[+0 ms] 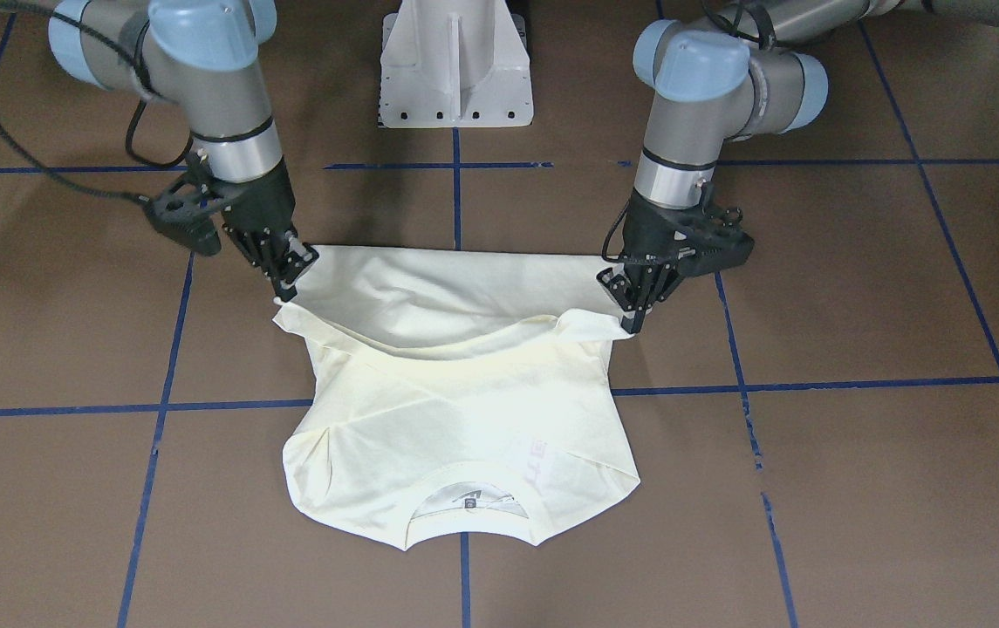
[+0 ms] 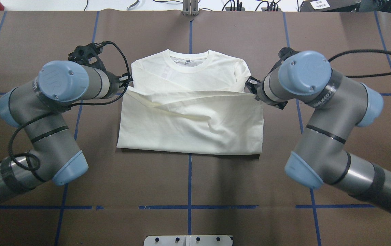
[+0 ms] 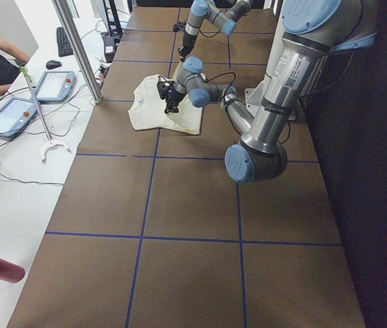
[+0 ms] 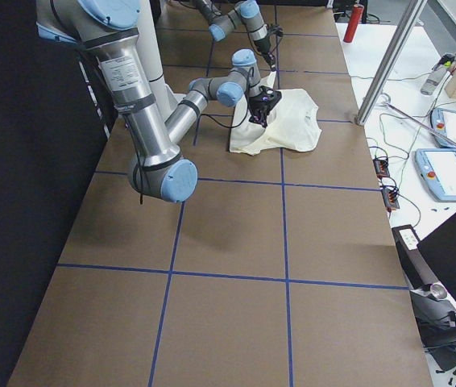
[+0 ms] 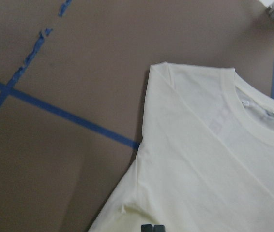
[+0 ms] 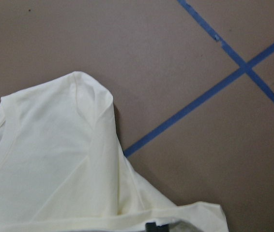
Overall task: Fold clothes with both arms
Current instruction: 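Lift the hem with both grippers and fold it up toward the collar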
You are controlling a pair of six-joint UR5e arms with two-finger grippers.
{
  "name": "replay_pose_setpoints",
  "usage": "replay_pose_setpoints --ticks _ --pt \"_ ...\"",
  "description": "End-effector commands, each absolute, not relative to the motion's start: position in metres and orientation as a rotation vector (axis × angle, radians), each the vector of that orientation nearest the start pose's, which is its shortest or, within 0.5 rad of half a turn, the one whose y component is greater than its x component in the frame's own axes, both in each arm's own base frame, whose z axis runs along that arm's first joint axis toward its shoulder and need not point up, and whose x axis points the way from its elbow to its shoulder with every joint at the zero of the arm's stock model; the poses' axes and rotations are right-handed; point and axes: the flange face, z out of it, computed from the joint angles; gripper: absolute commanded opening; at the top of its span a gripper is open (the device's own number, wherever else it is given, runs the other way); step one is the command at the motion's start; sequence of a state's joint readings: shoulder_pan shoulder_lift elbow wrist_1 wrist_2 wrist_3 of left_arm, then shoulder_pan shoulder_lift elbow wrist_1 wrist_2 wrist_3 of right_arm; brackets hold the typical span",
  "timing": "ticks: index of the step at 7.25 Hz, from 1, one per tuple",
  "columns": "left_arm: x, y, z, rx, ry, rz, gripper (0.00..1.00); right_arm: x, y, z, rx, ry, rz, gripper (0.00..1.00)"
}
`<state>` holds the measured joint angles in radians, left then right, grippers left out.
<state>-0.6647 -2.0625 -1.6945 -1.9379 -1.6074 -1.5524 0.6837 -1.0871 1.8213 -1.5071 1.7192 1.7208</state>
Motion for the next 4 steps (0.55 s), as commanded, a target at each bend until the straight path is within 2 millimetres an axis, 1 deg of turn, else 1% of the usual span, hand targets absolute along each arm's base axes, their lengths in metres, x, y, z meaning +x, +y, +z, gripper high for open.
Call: replay_pose_setpoints --ticks 1,2,3,4 --pt "0.453 -0.545 0.302 0.319 0.943 -0.599 0.00 -0.427 -0.569 0.306 0.106 -0.821 0.749 0.00" --pt "0.458 -0.552 0.313 0.326 0.939 -0.602 0.00 -0.434 -0.592 0.312 0.117 -0.825 0.758 0.00" --pt "0.458 -0.563 0.325 0.335 0.945 -0.611 0.00 -0.441 -0.627 0.305 0.133 -0.823 0.771 0.00" --pt "0.459 -0.571 0.333 0.343 0.949 -0.616 0.00 -0.456 -0.649 0.299 0.134 -0.806 0.771 0.00"
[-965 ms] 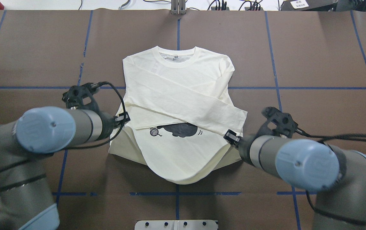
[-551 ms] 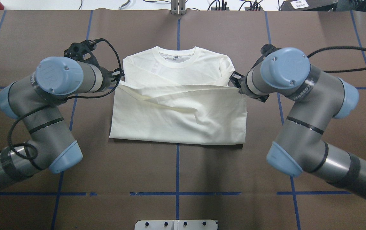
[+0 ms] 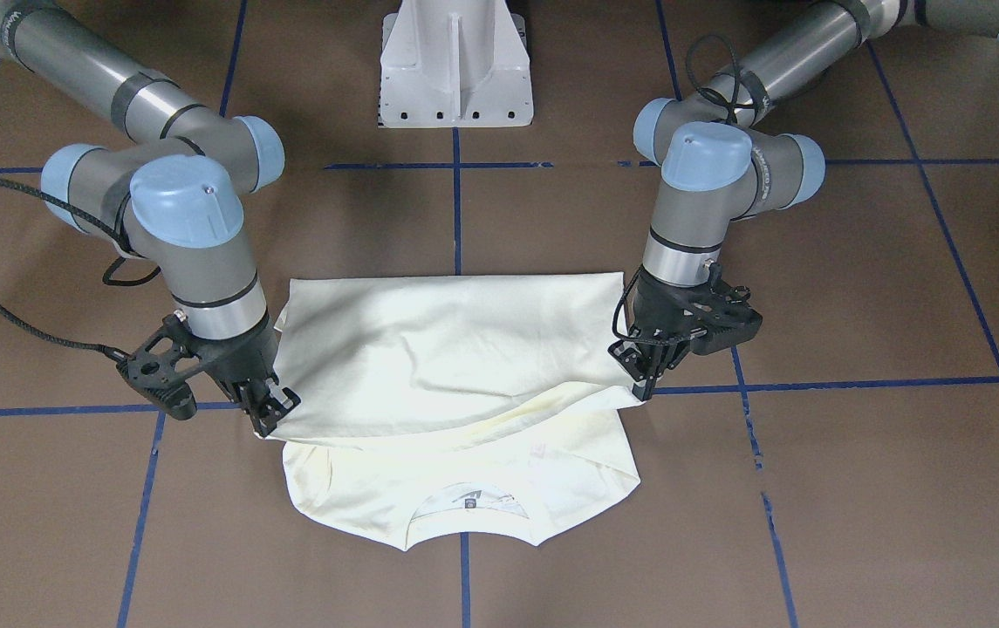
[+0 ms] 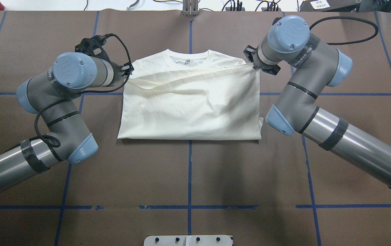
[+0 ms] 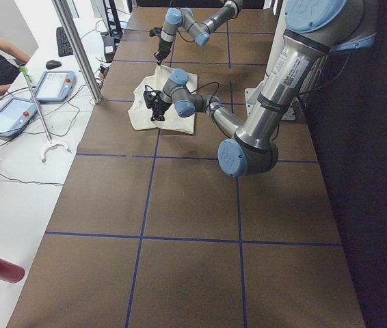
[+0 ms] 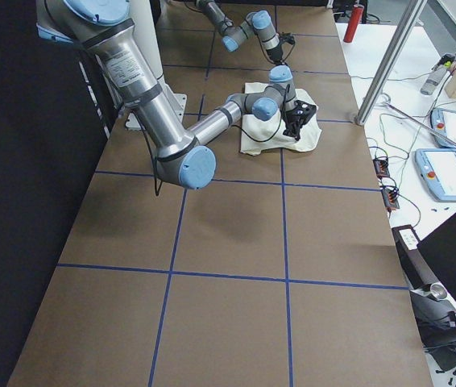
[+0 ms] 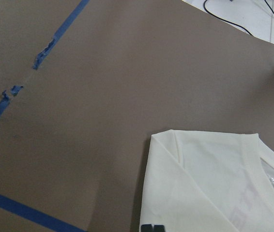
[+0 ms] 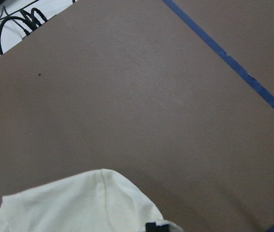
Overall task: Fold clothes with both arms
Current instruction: 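Release the hem and draw both grippers back from the folded shirt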
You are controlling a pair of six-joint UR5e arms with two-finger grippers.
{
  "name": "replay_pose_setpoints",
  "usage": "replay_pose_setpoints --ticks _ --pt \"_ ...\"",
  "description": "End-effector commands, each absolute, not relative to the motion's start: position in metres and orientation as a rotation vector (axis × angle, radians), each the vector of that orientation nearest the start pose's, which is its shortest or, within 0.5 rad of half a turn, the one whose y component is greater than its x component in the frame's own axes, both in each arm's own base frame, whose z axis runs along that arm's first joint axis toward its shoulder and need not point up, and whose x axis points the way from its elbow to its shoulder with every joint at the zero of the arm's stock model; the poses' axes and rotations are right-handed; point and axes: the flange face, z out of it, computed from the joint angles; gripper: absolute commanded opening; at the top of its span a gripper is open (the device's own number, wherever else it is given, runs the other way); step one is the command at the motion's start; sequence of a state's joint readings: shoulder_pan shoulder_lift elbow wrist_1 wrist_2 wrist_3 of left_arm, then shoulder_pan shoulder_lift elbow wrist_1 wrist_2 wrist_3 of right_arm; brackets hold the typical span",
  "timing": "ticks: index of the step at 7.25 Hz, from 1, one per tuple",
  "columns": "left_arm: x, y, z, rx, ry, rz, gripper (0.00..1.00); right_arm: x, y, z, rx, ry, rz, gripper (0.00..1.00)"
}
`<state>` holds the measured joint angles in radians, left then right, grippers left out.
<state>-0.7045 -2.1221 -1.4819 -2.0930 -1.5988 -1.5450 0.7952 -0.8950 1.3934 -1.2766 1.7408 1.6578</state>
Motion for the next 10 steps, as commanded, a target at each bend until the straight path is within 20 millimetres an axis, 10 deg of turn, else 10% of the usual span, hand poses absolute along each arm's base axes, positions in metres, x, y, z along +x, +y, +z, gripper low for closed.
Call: replay_pose_setpoints --ticks 1,5,7,10 --pt "0.458 -0.576 0.335 0.380 0.938 -0.626 0.00 -0.467 -0.662 0.296 0.129 -0.788 0.773 0.00" --pt "0.460 -0.586 0.361 0.394 0.907 -0.626 0.00 -0.482 -0.672 0.331 0.141 -0.772 0.751 0.00" --pt "0.455 -0.590 0.359 0.412 0.915 -0.612 0.45 -0.493 -0.661 0.343 0.172 -0.745 0.749 0.00" --pt "0.422 -0.610 0.349 0.477 0.961 -0.616 0.51 -0.473 -0.655 0.298 0.192 -0.840 0.744 0.27"
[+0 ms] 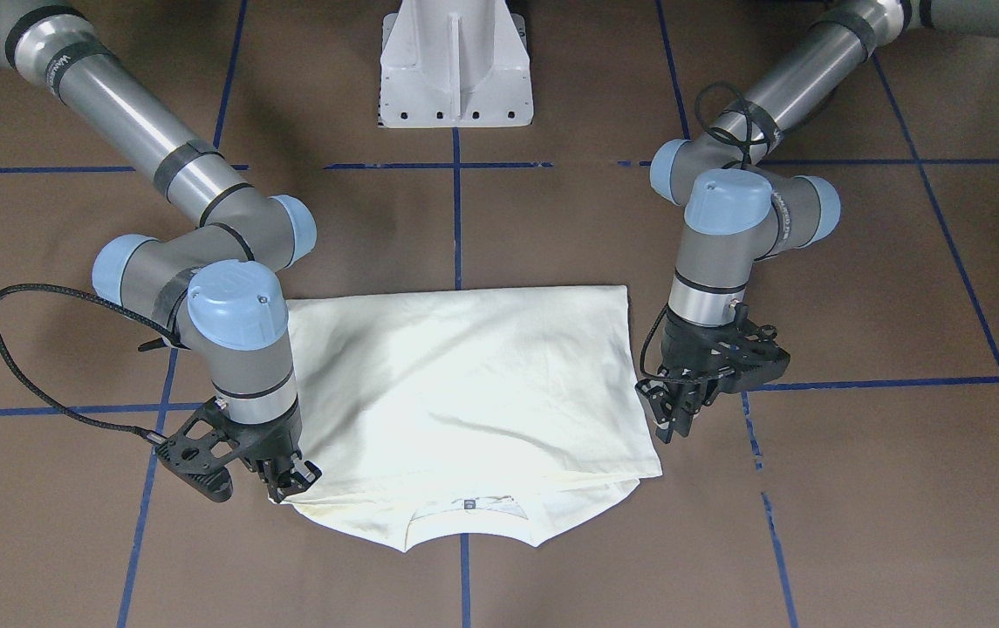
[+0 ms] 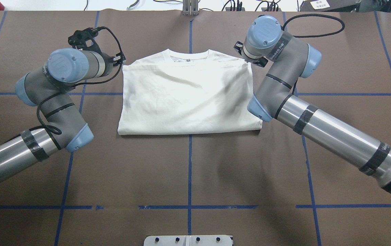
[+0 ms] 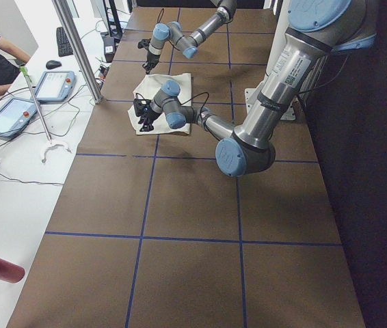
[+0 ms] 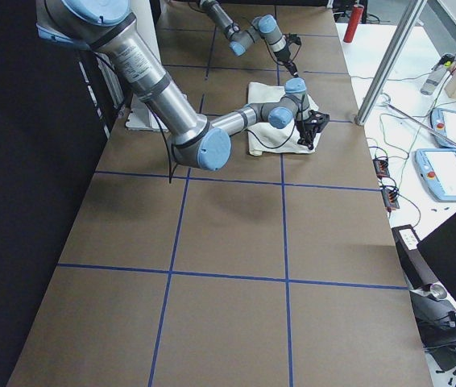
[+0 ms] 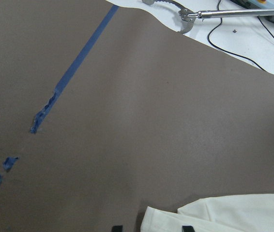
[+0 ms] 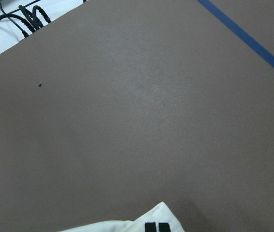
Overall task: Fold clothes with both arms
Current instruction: 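Release the hem and draw both grippers back from the folded shirt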
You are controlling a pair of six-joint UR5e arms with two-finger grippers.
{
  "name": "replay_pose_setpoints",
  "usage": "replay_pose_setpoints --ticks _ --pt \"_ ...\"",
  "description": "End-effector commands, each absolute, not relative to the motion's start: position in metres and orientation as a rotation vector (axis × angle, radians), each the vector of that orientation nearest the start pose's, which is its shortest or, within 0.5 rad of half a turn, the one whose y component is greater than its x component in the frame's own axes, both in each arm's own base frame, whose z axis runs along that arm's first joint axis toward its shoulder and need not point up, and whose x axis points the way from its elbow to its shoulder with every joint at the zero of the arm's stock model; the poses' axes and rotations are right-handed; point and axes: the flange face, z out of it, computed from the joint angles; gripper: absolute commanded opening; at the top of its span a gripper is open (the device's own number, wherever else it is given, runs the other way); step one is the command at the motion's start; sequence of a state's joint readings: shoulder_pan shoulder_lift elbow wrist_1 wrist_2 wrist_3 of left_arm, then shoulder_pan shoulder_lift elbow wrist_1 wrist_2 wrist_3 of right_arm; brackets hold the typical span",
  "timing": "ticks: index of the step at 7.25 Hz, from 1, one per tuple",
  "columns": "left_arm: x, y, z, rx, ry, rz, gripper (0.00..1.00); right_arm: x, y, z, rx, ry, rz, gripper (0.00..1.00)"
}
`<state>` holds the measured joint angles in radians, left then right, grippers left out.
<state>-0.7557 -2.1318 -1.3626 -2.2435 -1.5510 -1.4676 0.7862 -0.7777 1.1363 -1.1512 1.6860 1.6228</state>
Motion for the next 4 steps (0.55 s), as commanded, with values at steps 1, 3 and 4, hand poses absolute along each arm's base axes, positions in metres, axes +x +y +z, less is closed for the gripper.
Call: replay_pose_setpoints --ticks 1,3,4 --pt "0.395 -0.624 0.346 0.502 0.967 -0.650 0.51 -0.457 -0.630 0.299 0.146 -0.897 0.711 0.41" --pt "0.385 -0.619 0.323 0.524 1.010 -0.652 0.51 -0.429 -0.572 0.306 0.113 -0.965 0.674 0.57" --pt "0.385 -0.618 0.325 0.522 1.006 -0.653 0.51 -0.429 -0.524 0.330 0.068 -0.970 0.669 0.63"
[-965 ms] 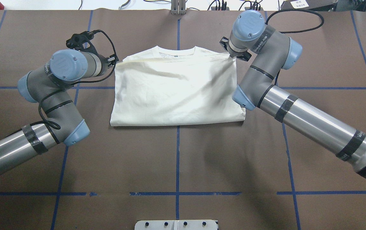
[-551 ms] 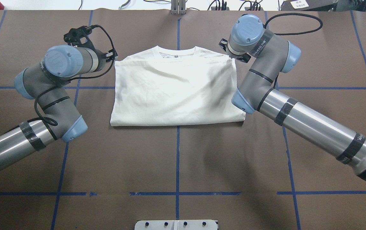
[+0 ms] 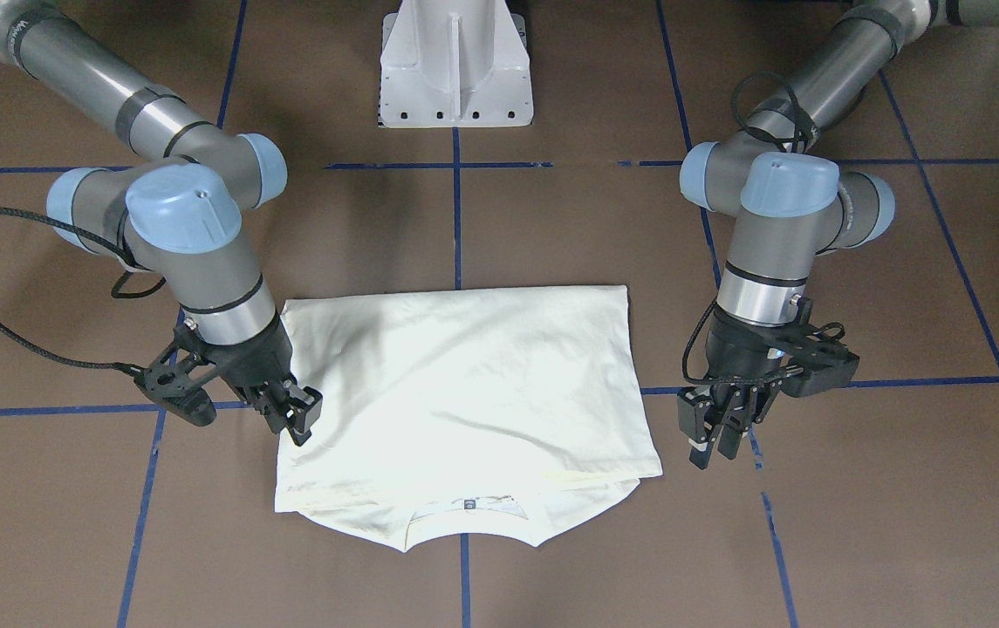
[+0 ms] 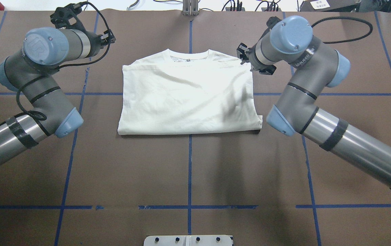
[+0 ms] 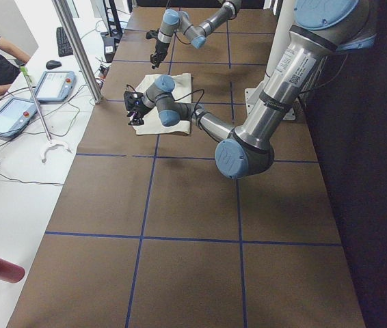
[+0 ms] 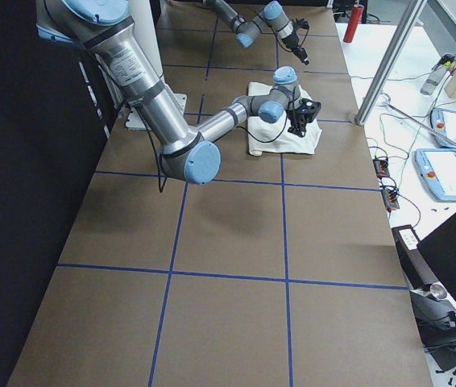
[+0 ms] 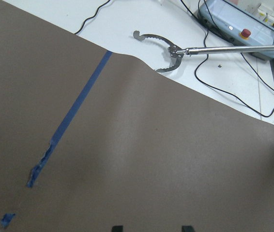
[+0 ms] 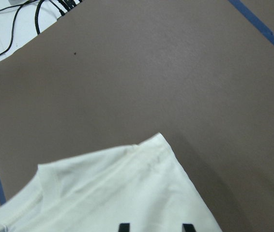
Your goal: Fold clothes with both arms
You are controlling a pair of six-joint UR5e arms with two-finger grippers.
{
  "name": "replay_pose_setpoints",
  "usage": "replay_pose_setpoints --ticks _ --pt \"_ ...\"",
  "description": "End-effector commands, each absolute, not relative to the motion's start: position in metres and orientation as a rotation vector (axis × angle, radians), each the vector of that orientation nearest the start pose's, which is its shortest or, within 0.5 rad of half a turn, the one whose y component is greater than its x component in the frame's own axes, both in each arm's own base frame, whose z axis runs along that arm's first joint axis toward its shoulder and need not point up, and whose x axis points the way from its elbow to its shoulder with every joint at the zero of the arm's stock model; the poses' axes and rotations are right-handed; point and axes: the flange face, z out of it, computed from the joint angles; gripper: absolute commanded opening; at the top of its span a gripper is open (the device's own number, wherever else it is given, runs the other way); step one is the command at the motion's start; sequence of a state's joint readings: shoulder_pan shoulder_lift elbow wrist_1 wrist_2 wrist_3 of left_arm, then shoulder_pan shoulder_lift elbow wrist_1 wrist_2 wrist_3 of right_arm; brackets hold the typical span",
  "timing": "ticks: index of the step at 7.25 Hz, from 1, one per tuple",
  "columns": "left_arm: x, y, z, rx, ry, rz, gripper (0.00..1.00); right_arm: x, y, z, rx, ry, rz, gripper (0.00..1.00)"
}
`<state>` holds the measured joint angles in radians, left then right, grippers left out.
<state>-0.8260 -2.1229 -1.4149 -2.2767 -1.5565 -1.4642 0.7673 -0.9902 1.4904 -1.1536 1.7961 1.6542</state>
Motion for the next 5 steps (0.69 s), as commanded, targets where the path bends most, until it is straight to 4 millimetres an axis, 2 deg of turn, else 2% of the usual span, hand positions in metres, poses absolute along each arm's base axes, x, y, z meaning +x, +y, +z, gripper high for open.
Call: replay_pose_setpoints --ticks 1,2,3,4,5 --pt "0.384 -0.618 0.332 0.519 0.997 -0.654 0.51 -0.457 -0.492 0.339 0.015 -0.961 0.700 0.65" --pt "0.384 -0.618 0.337 0.515 0.989 -0.655 0.51 -0.463 -0.482 0.346 0.018 -0.952 0.752 0.65" --pt "0.384 -0.618 0.339 0.515 0.985 -0.654 0.51 -0.464 -0.461 0.349 -0.008 -0.957 0.770 0.65" --pt "0.386 -0.619 0.343 0.510 0.979 -0.655 0.51 -0.457 -0.446 0.350 -0.015 -0.964 0.759 0.65" --pt "0.386 -0.619 0.344 0.508 0.976 -0.655 0.51 -0.454 -0.430 0.362 -0.028 -0.950 0.753 0.65"
